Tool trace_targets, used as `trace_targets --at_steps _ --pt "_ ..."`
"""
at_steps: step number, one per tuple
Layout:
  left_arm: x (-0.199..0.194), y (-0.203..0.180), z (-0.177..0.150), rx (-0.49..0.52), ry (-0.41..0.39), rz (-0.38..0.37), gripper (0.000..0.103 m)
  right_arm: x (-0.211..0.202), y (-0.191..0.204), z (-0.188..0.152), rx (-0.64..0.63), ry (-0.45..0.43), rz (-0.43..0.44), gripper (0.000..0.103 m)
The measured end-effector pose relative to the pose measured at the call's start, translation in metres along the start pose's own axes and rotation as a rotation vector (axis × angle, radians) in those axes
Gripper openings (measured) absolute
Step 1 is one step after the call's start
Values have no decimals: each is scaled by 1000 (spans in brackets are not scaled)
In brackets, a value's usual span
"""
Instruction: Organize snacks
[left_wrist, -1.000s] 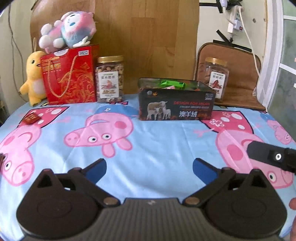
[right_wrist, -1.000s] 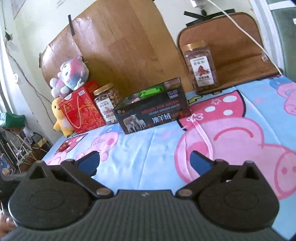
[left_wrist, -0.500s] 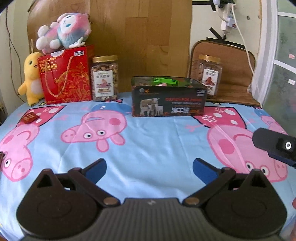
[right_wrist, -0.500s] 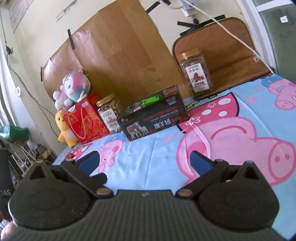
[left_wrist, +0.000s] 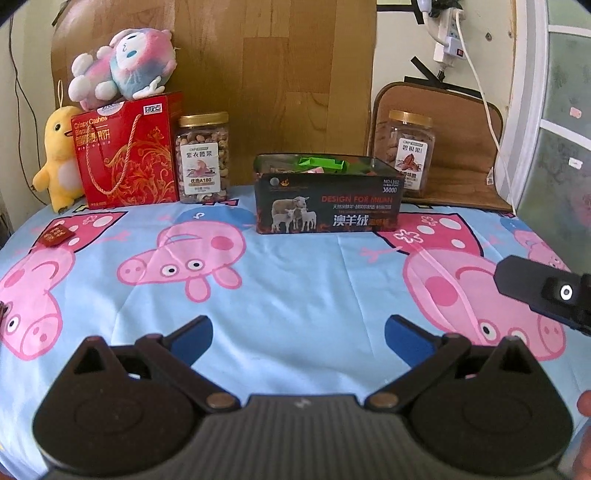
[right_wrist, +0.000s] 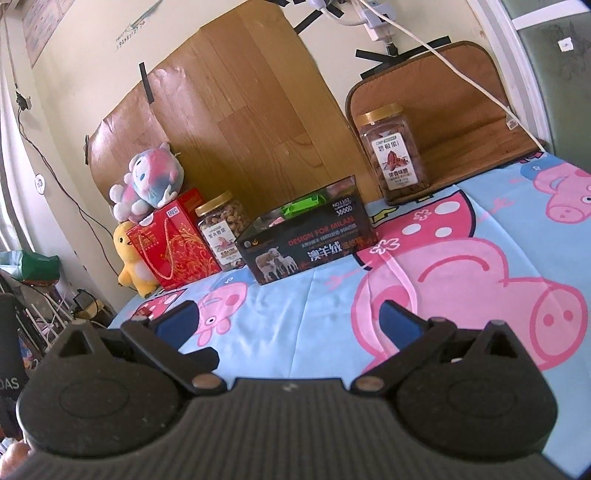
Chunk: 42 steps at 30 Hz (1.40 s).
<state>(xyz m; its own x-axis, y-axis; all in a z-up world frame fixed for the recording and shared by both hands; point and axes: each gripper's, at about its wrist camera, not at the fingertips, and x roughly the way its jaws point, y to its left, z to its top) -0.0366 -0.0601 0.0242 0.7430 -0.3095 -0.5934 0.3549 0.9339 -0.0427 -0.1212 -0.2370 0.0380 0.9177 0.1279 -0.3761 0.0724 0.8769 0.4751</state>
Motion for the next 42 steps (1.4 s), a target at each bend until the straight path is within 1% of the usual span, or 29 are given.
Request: trace_targets --at_steps 7,15,26,34,42 --pt "-4 0 1 -16 -2 -16 103 -1 2 1 -15 -2 5 103" --pt "-7 -2 2 -13 -4 -35 103 -4 5 1 -28 -6 9 103" --pt "-6 1 0 -26 5 -32 103 -2 5 1 -19 2 8 103" --pt "-2 4 -3 -26 12 -3 103 0 5 -2 -8 9 1 103" --pt "0 8 -4 2 -23 95 103 3 6 -5 0 21 -3 103"
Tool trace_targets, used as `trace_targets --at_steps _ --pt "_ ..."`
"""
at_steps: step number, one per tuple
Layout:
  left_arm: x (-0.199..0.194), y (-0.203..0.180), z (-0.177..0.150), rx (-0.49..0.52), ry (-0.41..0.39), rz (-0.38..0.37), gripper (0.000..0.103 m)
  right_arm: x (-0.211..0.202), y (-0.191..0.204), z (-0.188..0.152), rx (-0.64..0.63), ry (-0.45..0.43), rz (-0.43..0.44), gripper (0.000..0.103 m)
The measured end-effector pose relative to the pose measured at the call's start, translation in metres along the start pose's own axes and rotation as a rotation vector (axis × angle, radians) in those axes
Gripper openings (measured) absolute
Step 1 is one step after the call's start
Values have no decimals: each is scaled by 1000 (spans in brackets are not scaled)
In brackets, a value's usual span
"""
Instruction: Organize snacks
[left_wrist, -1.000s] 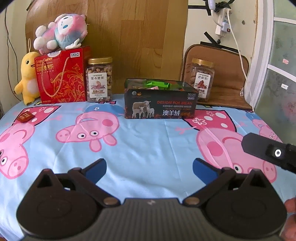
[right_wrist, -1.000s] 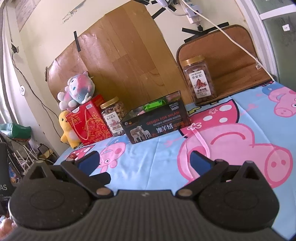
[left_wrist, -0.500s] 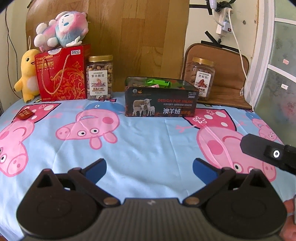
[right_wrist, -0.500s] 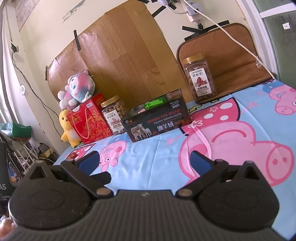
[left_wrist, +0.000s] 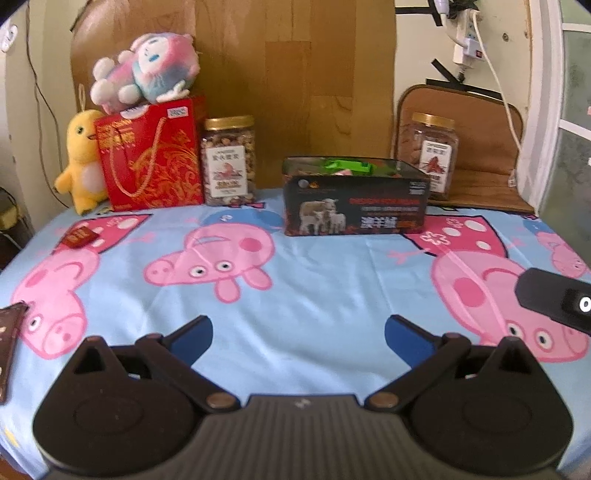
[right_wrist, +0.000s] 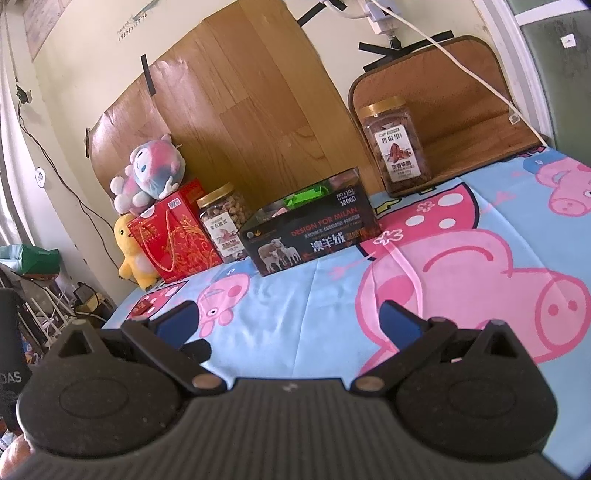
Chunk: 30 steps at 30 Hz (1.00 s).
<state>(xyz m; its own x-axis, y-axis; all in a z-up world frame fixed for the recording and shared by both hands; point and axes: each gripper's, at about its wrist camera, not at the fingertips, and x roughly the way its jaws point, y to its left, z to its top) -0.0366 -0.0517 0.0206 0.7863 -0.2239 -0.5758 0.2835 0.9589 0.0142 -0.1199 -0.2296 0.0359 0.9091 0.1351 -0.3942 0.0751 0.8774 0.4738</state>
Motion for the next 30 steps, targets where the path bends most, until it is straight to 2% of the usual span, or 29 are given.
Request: trace_targets --at_steps 5,20,30 --pt "-1 3 0 17 -23 46 103 0 0 -1 1 2 2 103" --pt "-1 3 -1 30 -28 44 103 0 1 -1 5 1 3 103" --pt "0 8 1 14 -42 82 103 1 0 -2 5 3 -1 103"
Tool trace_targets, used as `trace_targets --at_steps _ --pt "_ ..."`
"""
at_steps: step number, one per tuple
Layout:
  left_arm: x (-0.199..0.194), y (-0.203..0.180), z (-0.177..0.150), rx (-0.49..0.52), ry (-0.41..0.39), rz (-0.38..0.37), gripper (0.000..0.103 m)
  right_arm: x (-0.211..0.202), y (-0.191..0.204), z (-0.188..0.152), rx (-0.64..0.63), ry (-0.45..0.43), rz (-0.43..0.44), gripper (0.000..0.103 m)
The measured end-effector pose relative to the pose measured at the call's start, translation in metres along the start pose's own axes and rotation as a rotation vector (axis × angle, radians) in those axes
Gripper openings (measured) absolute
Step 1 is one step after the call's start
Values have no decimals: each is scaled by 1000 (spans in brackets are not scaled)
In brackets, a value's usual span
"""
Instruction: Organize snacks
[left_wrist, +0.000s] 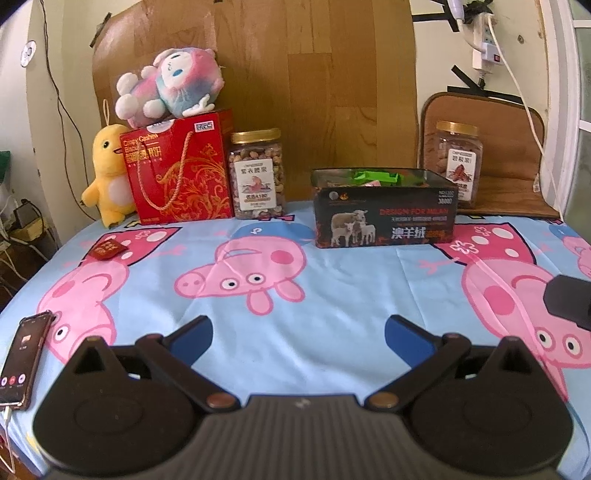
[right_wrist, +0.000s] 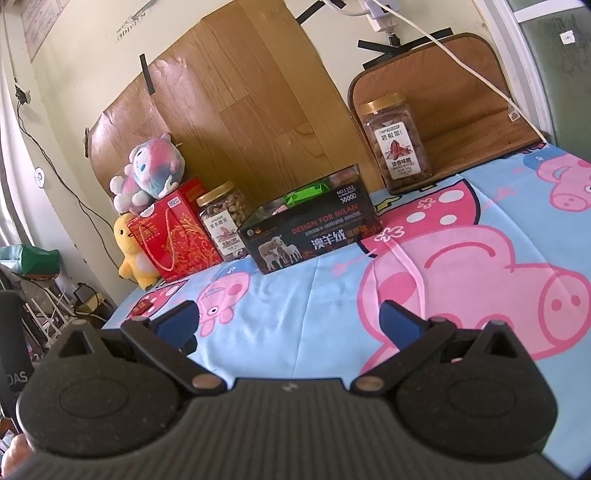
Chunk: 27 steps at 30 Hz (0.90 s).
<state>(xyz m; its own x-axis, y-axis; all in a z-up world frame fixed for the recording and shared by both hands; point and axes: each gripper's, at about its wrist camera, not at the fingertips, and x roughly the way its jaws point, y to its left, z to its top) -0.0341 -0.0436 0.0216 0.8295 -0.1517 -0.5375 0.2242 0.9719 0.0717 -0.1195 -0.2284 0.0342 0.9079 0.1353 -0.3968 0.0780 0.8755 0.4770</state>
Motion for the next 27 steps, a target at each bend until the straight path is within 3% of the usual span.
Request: trace_targets --at_steps 15,27 --pt "8 3 2 -2 25 0 103 6 -2 2 10 11 -7 103" --pt "9 -1 -1 0 69 -54 103 4 -2 0 11 7 -9 103"
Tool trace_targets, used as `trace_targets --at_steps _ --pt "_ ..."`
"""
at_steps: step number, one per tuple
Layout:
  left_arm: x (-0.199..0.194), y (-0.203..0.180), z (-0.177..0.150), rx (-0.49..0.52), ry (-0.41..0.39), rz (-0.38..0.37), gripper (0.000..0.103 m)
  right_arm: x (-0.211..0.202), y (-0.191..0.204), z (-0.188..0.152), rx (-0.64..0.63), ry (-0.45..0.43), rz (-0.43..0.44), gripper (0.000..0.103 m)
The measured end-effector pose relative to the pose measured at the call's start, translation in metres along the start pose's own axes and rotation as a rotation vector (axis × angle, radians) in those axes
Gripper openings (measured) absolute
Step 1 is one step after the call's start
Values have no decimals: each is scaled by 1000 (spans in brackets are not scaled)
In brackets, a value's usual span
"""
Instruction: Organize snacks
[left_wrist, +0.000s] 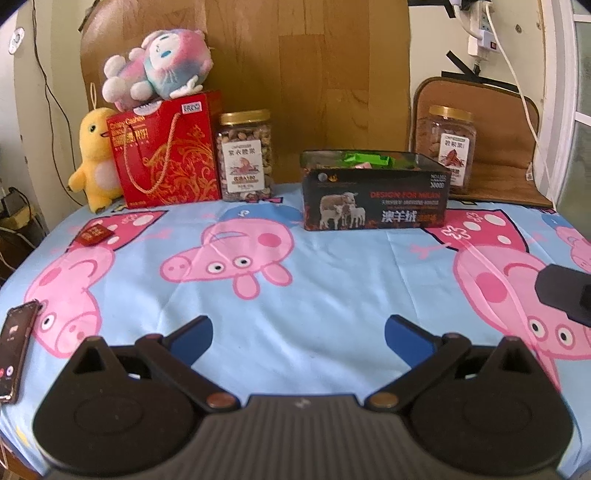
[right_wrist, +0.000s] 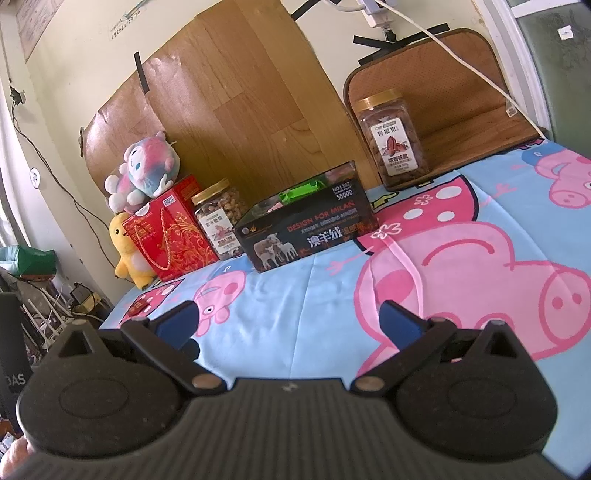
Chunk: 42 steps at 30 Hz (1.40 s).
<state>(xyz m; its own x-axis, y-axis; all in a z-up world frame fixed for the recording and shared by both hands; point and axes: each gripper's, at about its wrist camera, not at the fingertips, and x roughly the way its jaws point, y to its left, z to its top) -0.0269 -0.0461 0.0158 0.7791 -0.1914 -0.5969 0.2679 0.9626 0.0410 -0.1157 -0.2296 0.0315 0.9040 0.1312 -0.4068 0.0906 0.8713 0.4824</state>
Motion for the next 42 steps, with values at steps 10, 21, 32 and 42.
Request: trace_targets --at_steps 10,21,32,42 --pt "3 -3 -3 7 19 -9 103 -1 -2 -1 4 1 2 103" --pt "6 -2 -5 -2 49 -10 103 -3 -1 -3 8 -1 1 103" --pt "8 -1 -6 -7 76 -12 103 -2 -2 -3 10 2 -6 103" --pt "9 -1 -7 -5 90 -28 103 -2 -1 -3 8 3 -10 103"
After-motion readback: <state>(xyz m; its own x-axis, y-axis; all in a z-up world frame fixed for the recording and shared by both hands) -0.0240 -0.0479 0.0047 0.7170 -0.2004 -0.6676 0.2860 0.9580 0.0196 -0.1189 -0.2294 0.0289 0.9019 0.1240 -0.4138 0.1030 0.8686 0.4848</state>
